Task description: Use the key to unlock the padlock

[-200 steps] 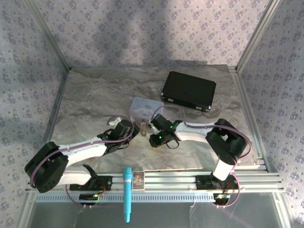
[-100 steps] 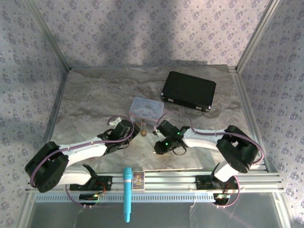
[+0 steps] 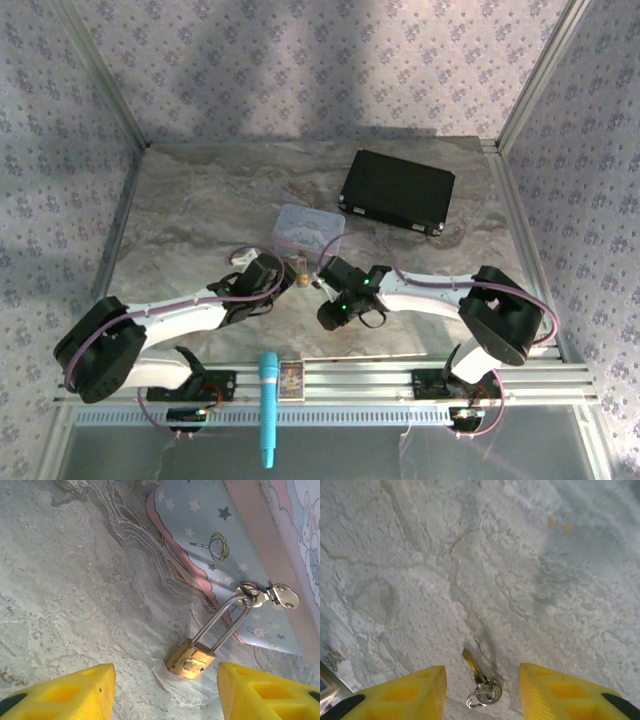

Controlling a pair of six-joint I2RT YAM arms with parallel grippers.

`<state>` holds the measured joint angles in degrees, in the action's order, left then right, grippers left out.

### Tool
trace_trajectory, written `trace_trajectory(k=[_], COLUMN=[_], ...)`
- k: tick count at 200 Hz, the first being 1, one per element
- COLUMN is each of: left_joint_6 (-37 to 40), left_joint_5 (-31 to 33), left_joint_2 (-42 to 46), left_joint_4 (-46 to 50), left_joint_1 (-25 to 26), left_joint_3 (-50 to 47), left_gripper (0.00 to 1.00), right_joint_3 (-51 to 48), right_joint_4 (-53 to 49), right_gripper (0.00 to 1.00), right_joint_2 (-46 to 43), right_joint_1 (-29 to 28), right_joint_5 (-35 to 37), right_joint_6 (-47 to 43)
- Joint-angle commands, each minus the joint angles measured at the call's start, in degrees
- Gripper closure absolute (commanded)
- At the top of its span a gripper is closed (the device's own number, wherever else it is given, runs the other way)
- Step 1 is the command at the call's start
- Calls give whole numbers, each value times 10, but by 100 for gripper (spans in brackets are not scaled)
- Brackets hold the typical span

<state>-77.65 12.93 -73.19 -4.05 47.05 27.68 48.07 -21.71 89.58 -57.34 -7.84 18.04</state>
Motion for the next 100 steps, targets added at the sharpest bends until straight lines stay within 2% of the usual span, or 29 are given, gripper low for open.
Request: trace_trajectory(k=[1, 62, 80, 100], left_joint_6=[-12, -18, -20, -17], left_joint_5=[16, 17, 15, 21], left_joint_2=[4, -5, -9, -5], left_joint_4=[17, 17, 14, 25], left_joint_1=[5, 6, 7, 10], left_joint_3=[11, 12, 11, 14], left_gripper=[43, 43, 43, 43], right_joint_3=[7, 2, 4, 3], right_joint_4=[-44, -53, -47, -37], right_gripper=[55, 56, 62, 73], right_joint_2=[12, 19, 28, 39], right_joint_1=[-17, -51, -51, -51], right_joint_5=[49, 98, 92, 80], right_joint_6=[-5, 14, 10, 10])
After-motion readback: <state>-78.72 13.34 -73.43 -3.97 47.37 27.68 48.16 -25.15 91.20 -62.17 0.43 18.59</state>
